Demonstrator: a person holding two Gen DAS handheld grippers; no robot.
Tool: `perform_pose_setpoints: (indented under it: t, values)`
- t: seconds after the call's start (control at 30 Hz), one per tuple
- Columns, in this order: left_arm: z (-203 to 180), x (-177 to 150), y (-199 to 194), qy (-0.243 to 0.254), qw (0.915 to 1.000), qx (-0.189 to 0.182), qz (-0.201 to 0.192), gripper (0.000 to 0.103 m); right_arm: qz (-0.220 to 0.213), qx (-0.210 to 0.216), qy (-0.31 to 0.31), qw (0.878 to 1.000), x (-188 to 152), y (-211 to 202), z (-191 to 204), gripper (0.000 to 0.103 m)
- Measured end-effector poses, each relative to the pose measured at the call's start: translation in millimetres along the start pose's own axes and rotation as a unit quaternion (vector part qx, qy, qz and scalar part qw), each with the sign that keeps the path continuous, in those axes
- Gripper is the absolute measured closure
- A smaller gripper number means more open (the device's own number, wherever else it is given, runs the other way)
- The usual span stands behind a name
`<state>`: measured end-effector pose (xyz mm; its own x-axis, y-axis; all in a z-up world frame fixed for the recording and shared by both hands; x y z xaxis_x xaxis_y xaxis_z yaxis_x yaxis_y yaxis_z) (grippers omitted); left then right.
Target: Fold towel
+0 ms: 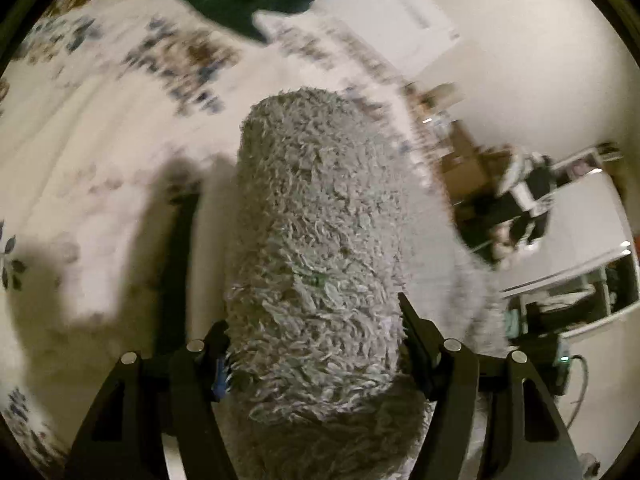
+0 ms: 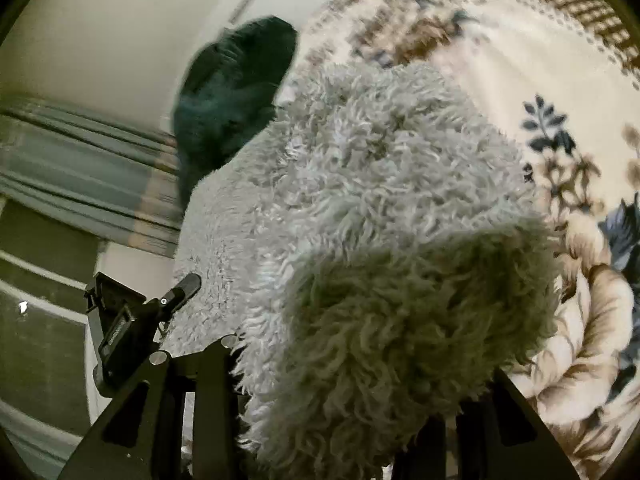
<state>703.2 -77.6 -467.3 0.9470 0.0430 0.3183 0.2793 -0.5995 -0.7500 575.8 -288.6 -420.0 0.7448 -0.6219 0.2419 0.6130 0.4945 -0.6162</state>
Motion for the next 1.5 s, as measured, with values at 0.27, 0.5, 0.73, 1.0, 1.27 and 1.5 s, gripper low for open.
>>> perform_pose_setpoints:
  t: [0.27, 0.5, 0.73, 1.0, 1.27, 1.5]
  values:
    - [-8, -11, -9, 0.047, 0.9976, 0.051, -0.001, 0.036, 0.023, -0.115, -0.048, 0.992, -8, -19, -7, 0.029]
    - [-39, -18, -43, 0.112, 0.9740, 0.189, -0.056, 0.025, -0.016, -0.266, -0.132, 0.955, -10, -62, 23, 0.014]
    - [-85, -53, -94, 0.152, 0.9542, 0.244, -0.082, 0.002, -0.087, -0.359, -0.184, 0.911, -37, -132, 82, 0.011]
    - [-136, -99, -179, 0.159, 0.9474, 0.254, -0.111, 0.002, -0.129, -0.354, -0.222, 0.899, -91, -236, 168, 0.010]
    - [-194, -152, -293, 0.160, 0.9351, 0.269, -0.165, 0.002, -0.163, -0.338, -0.256, 0.891, -153, -349, 247, 0.010]
    - [-236, -196, -361, 0.159, 0.9268, 0.279, -0.195, 0.002, -0.181, -0.311, -0.284, 0.889, -204, -435, 303, 0.010]
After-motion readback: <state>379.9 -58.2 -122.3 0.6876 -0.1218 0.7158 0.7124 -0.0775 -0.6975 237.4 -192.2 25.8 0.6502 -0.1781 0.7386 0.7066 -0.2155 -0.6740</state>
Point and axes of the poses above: each gripper's, at about its wrist camera, not at the fingertips, and y roughly the way its jaws point, z to its left, x to its top, the point moved 6 cm from there along y, roughly the way its jaws point, and after that the axes turned 5 degrees about x, right-handed, at the moved point
